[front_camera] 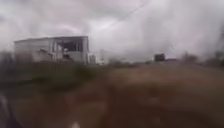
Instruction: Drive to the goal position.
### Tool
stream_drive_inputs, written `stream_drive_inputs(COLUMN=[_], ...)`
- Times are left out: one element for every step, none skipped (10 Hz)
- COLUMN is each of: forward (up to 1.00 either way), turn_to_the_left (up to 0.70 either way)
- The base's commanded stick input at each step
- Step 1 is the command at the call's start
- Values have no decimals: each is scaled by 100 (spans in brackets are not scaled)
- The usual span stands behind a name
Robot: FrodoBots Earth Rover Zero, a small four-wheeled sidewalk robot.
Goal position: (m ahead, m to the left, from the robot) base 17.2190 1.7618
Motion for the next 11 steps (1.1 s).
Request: stream_drive_inputs(forward=[70, 70, 70, 70, 70, 70, 70, 70, 70, 70, 70], turn_to_the_left=[0, 0, 0, 0, 0, 0, 0, 0, 0, 0, 0])
